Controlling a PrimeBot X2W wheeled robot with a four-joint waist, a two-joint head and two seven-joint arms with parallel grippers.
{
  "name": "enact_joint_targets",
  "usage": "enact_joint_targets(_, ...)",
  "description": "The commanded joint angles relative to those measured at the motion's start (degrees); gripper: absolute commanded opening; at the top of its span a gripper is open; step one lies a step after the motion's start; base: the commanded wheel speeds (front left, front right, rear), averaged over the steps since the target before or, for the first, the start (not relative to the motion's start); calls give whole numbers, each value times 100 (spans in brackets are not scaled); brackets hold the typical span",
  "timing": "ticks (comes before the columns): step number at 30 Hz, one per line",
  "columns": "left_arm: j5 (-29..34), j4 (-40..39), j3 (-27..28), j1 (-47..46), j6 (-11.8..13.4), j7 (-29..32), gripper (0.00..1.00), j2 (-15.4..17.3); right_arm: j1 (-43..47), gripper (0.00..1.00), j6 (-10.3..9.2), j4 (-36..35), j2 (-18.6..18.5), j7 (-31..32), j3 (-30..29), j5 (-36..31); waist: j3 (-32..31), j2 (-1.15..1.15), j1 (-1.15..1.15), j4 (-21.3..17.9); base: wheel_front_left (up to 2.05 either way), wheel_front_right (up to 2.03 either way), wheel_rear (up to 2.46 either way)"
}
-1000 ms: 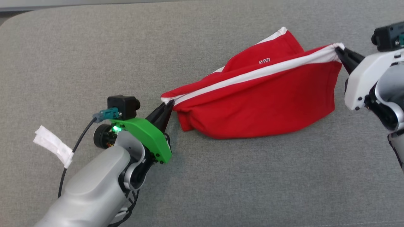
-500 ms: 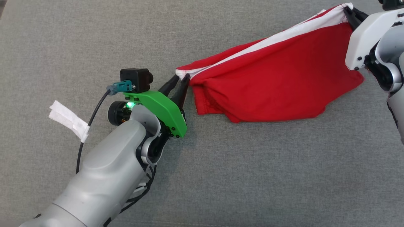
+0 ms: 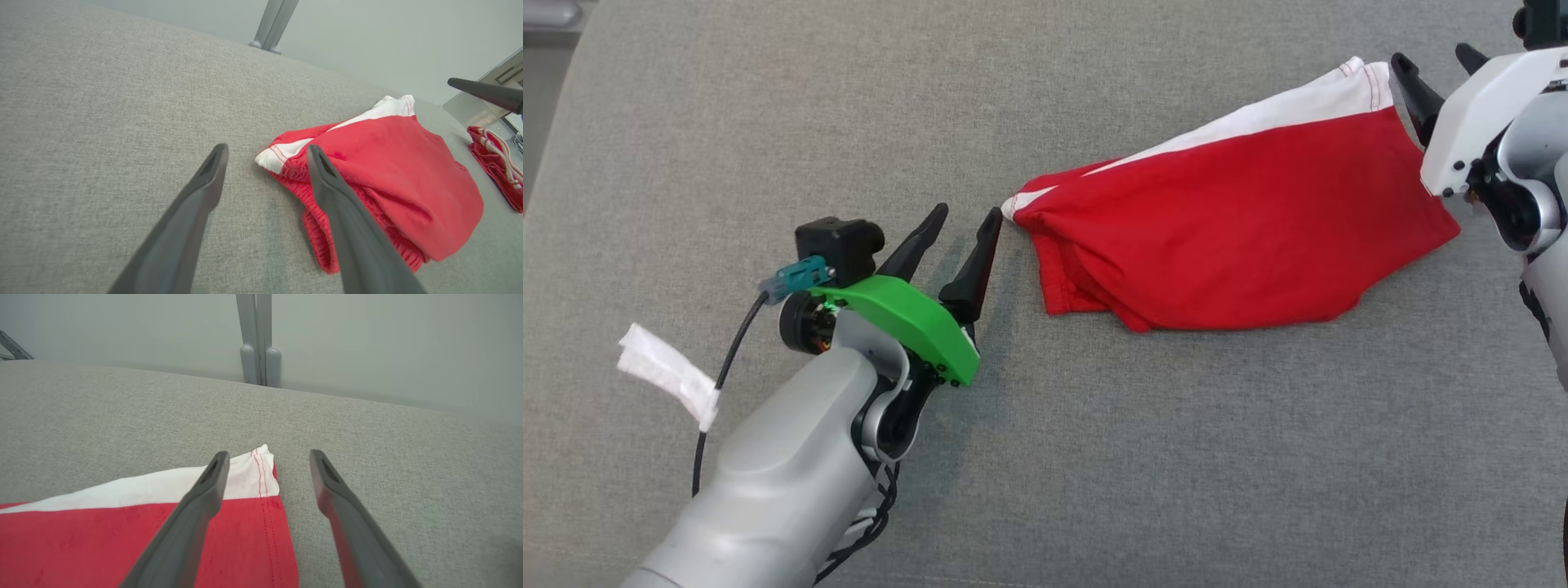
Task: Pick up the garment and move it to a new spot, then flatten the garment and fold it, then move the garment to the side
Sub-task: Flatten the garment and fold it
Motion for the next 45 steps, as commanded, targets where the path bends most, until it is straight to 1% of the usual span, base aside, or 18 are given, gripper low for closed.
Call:
enact_joint_targets(1, 78, -98, 160, 169, -39, -105, 100, 65, 144, 100, -11, 54, -71, 75, -41, 78, -257, 0, 0, -20, 0, 0, 0)
enact_joint_targets(3, 286, -231, 361, 403, -48, -176, 100, 197, 267, 100, -11, 108, -71, 202, -111, 213, -358, 0, 0, -28, 0, 0, 0)
enact_joint_targets(5, 643, -600, 882, 607, -36, -193, 100, 230, 373, 100, -11, 136, -72, 311, -204, 338, -397, 0, 0, -18, 0, 0, 0)
enact_joint_targets(6, 927, -827, 1212, 792, -26, -184, 100, 240, 428, 100, -11, 146, -90, 342, -244, 346, -401, 0, 0, -12, 0, 0, 0)
enact_joint_targets(7, 1228, -1046, 1467, 950, -74, -179, 100, 237, 469, 100, -11, 155, -120, 326, -285, 326, -395, 0, 0, -5, 0, 0, 0)
enact_joint_targets(10, 2132, -1635, 2312, 1549, -175, -173, 100, 52, 621, 100, -11, 243, -41, 355, -438, 324, -335, 0, 0, 32, 0, 0, 0)
enact_joint_targets(12, 2573, -1905, 2787, 1805, -264, -175, 100, -124, 650, 100, -11, 298, 33, 387, -581, 382, -271, 0, 0, 65, 0, 0, 0)
enact_joint_targets(14, 2961, -2031, 3157, 2058, -347, -175, 100, -292, 661, 100, -11, 399, 70, 408, -717, 398, -194, 0, 0, 101, 0, 0, 0)
enact_joint_targets(16, 3286, -2095, 3436, 2233, -431, -175, 100, -444, 631, 100, -11, 496, 195, 383, -839, 419, -117, 0, 0, 140, 0, 0, 0)
enact_joint_targets(20, 3703, -2081, 3872, 2400, -567, -176, 100, -668, 484, 100, -10, 754, 384, 316, -1091, 353, 25, 0, 0, 236, 0, 0, 0)
enact_joint_targets(24, 3958, -2058, 4137, 2462, -650, -177, 100, -793, 330, 100, -9, 1070, 556, 194, -1286, 217, 126, 0, 0, 354, 0, 0, 0)
enact_joint_targets(28, 4143, -2044, 4245, 2483, -689, -177, 100, -865, 162, 100, -9, 1489, 703, 185, -1406, -31, 158, 0, 0, 462, 0, 0, 0)
enact_joint_targets(32, 4220, -2018, 4309, 2542, -698, -176, 100, -917, 138, 100, -5, 1846, 915, 393, -1356, -197, 118, 0, 0, 516, 0, 0, 0)
enact_joint_targets(33, 4218, -2019, 4288, 2553, -699, -176, 100, -928, 145, 47, -4, 1895, 986, 452, -1340, -189, 101, 0, 0, 524, 0, 0, 0)
enact_joint_targets(34, 4213, -2022, 4271, 2563, -700, -176, 100, -931, 155, 30, -4, 1912, 1028, 478, -1321, -176, 89, 0, 0, 528, 0, 0, 0)
enact_joint_targets(35, 4200, -2023, 4257, 2577, -701, -176, 100, -931, 171, 0, -4, 1912, 1055, 475, -1298, -168, 76, 0, 0, 529, 0, 0, 0)
enact_joint_targets(39, 4153, -1989, 4208, 2624, -702, -177, 100, -904, 223, 0, -6, 1892, 1021, 316, -1332, -107, 33, 0, 0, 494, 0, 0, 0)
enact_joint_targets(45, 4081, -1901, 4100, 2653, -702, -178, 100, -820, 264, 0, -12, 1868, 661, -279, -1607, -214, -121, 0, 0, 394, 0, 0, 0)
